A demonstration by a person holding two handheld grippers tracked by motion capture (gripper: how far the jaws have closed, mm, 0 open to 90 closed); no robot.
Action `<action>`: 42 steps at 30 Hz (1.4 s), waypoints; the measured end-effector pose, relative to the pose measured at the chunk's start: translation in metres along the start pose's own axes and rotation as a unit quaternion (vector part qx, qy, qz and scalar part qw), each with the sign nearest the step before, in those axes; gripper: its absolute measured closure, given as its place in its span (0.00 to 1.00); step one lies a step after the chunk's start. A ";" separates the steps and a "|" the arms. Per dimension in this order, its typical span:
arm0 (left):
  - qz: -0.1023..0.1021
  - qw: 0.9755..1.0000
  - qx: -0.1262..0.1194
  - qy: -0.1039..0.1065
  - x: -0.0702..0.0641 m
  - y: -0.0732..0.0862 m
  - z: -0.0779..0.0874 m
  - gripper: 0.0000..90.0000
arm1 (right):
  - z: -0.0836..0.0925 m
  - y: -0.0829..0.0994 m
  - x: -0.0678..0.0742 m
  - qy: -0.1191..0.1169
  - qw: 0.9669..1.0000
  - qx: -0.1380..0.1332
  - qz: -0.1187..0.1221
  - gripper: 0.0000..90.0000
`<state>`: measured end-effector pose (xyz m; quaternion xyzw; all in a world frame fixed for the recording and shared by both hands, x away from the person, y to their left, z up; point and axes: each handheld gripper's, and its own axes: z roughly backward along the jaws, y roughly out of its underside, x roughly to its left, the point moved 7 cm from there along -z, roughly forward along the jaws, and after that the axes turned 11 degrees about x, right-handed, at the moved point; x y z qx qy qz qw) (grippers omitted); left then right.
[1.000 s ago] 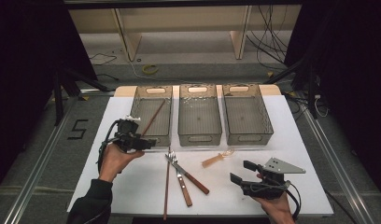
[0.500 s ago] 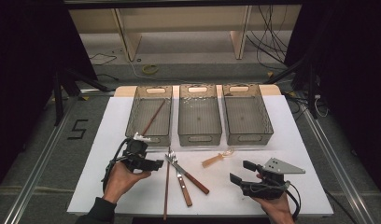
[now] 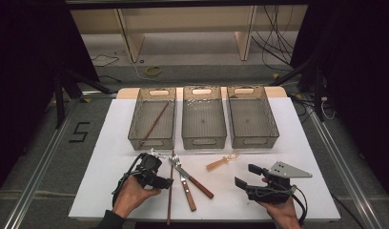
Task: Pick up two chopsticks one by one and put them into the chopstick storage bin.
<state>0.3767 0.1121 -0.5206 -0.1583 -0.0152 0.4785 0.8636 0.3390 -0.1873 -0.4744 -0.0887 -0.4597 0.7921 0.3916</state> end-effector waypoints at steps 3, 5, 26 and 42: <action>-0.008 1.000 0.007 0.003 -0.006 0.002 -0.003 0.34 | 0.000 0.000 0.000 -0.001 1.000 0.001 -0.001 0.29; -0.013 1.000 0.013 0.008 -0.010 0.002 -0.005 0.37 | 0.000 0.000 0.000 -0.001 1.000 0.001 0.000 0.29; -0.059 0.997 0.047 -0.030 -0.018 0.006 -0.015 0.61 | 0.000 0.000 0.001 -0.002 1.000 0.002 0.002 0.29; -0.053 0.995 0.074 -0.034 0.006 0.012 -0.009 0.82 | 0.001 -0.001 0.002 -0.003 1.000 0.001 0.004 0.29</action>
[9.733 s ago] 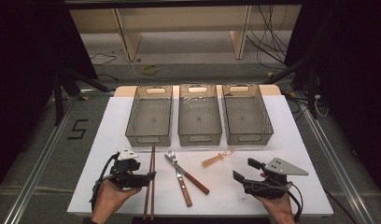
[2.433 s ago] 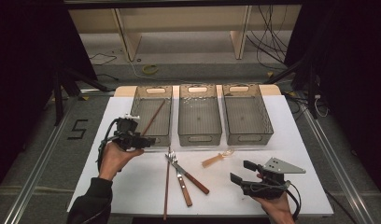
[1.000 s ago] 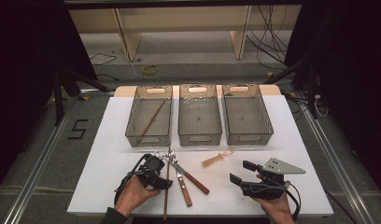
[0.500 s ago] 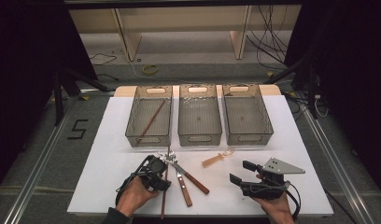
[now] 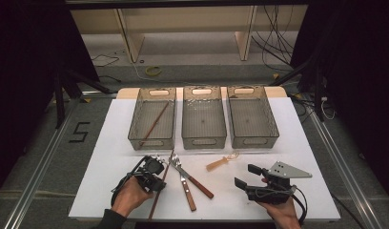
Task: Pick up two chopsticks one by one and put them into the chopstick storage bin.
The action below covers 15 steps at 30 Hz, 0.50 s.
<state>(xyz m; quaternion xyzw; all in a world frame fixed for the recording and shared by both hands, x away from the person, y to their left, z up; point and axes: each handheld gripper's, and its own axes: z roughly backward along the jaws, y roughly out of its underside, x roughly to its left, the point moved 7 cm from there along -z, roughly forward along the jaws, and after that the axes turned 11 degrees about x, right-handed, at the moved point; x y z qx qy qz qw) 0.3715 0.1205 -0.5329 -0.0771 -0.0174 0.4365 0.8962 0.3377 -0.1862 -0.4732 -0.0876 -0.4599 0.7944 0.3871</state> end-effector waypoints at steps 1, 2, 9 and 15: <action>0.003 1.000 -0.001 0.000 0.002 0.001 0.000 0.83 | 0.000 0.000 0.000 0.000 1.000 0.000 0.000 0.29; 0.003 1.000 0.001 0.003 0.004 0.001 0.000 0.83 | 0.000 0.000 0.000 0.000 1.000 0.000 0.000 0.29; 0.018 1.000 0.005 -0.003 0.018 0.007 0.002 0.89 | 0.000 0.000 0.000 -0.001 1.000 0.000 0.000 0.29; 0.027 1.000 0.003 -0.009 0.027 0.009 0.002 0.93 | 0.000 0.000 0.000 -0.001 1.000 0.001 0.000 0.29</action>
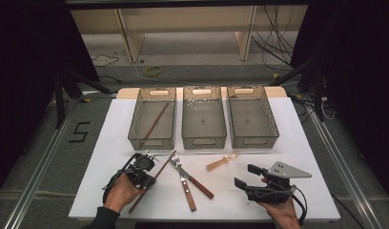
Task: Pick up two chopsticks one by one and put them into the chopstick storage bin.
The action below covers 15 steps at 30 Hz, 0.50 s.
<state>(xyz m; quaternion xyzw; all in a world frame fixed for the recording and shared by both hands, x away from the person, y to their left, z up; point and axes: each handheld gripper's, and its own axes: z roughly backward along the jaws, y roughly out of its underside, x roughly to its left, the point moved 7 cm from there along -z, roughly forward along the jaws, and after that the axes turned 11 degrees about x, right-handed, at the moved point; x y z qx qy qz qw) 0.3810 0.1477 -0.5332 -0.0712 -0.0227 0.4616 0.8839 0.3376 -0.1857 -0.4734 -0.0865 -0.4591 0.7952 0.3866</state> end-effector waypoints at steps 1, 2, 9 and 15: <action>0.000 1.000 -0.001 -0.002 0.001 0.000 0.000 0.93 | 0.000 0.000 0.000 0.000 1.000 0.000 0.000 0.29; -0.001 1.000 -0.003 -0.002 0.001 0.000 0.000 0.93 | 0.000 0.000 0.000 0.000 1.000 0.000 0.000 0.29; -0.005 1.000 -0.007 -0.011 0.005 0.001 0.001 0.93 | 0.000 0.000 0.000 0.000 1.000 0.000 0.000 0.29; -0.005 1.000 -0.016 -0.016 0.009 0.001 0.005 0.93 | 0.001 0.000 -0.001 -0.001 1.000 -0.001 0.000 0.29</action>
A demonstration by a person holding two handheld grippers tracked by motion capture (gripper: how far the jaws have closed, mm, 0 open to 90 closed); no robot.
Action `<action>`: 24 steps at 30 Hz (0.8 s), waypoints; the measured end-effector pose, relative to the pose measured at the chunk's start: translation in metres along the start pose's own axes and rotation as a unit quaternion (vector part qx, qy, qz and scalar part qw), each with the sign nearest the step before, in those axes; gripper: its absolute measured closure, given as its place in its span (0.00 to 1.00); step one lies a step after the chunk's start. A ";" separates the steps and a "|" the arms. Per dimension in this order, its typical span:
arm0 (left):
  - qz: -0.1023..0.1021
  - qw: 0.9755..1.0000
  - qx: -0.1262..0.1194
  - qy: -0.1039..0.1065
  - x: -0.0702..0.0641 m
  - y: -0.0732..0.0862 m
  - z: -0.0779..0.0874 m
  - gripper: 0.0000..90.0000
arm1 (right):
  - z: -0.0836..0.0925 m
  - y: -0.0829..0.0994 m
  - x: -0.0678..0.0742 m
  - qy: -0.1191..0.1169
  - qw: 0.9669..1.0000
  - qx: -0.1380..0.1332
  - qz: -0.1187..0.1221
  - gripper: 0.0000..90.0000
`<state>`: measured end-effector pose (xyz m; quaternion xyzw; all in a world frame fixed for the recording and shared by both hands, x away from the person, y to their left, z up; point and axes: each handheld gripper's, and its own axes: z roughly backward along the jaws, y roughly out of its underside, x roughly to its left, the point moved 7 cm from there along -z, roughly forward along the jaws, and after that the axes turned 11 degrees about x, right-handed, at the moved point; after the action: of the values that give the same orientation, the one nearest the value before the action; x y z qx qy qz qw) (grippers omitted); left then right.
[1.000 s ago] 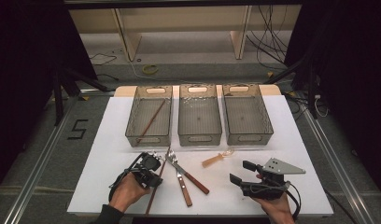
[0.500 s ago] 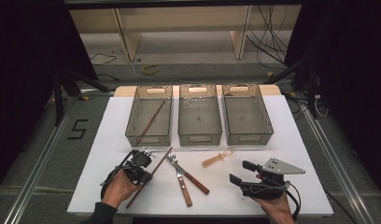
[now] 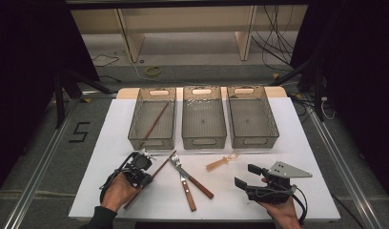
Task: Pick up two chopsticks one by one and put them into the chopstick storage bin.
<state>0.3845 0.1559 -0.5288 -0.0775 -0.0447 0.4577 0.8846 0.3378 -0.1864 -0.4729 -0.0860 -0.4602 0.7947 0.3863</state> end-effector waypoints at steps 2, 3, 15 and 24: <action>-0.001 1.000 -0.003 0.000 0.002 0.001 0.002 0.93 | 0.000 0.000 0.000 0.000 1.000 -0.001 0.000 0.29; 0.003 1.000 -0.006 -0.002 0.004 0.001 0.003 0.93 | 0.000 0.000 0.000 0.000 1.000 -0.001 0.000 0.29; -0.011 1.000 -0.026 0.003 0.004 0.002 0.021 0.93 | 0.000 0.000 0.000 0.000 1.000 0.001 0.000 0.29; -0.033 0.998 -0.056 0.018 -0.007 -0.003 0.042 0.93 | 0.000 0.000 0.000 0.000 1.000 0.000 0.000 0.29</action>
<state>0.3764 0.1530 -0.4865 -0.1333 -0.0566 0.4238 0.8941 0.3378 -0.1861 -0.4731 -0.0860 -0.4601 0.7947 0.3865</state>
